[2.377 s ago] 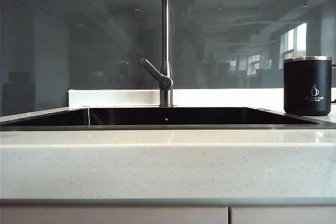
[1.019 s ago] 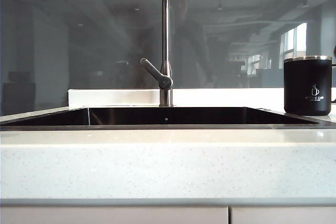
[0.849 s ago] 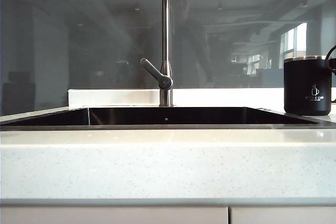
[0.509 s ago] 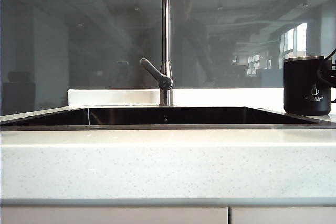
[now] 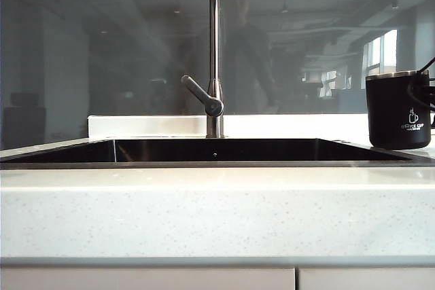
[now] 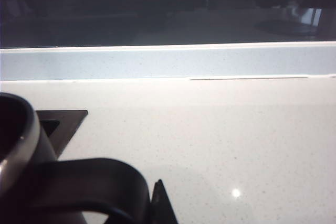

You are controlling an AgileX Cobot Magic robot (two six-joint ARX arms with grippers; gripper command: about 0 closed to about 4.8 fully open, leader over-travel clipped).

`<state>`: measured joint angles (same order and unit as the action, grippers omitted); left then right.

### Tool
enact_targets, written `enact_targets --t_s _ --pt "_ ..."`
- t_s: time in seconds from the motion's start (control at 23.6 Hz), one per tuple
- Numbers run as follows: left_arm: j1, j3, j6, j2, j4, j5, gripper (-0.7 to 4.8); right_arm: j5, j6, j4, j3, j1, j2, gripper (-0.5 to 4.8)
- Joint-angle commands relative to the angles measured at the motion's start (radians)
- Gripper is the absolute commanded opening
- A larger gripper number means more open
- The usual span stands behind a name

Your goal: Pick up the mug next to the sink, go to the faucet to get some water, pour the water into the sink, and finally put the mug back to its place.

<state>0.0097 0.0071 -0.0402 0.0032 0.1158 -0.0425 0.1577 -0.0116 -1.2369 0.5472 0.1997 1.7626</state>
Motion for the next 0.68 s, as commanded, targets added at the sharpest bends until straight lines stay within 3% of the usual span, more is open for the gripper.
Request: enact_targets --t_s 0.04,0.21,0.3,0.47,0.51,0.59,0.68 --pt "0.002 0.003 0.003 0.001 0.013 -0.003 -0.04 -0.006 -0.019 -0.007 0.000 0.001 -0.003 -0.01" --pt "0.002 0.003 0.002 0.005 0.053 -0.003 -0.05 0.002 -0.174 -0.088 0.003 -0.028 -0.017 -0.02" --pt "0.002 0.003 -0.002 0.029 0.101 -0.004 -0.05 0.003 -0.274 -0.046 0.033 -0.086 -0.052 -0.02" --pt "0.002 0.003 -0.001 0.165 0.238 -0.020 -0.05 0.042 -0.300 0.254 0.208 -0.264 -0.110 -0.02" --pt "0.002 0.003 -0.002 0.228 0.296 -0.038 -0.05 0.050 -0.299 0.394 0.299 -0.323 -0.110 -0.02" --pt "0.002 0.003 -0.001 0.335 0.414 -0.087 -0.05 0.002 -0.296 0.664 0.474 -0.411 -0.100 -0.02" --pt "0.001 0.004 -0.001 0.462 0.554 -0.100 -0.05 -0.029 -0.256 0.815 0.641 -0.474 -0.058 -0.02"
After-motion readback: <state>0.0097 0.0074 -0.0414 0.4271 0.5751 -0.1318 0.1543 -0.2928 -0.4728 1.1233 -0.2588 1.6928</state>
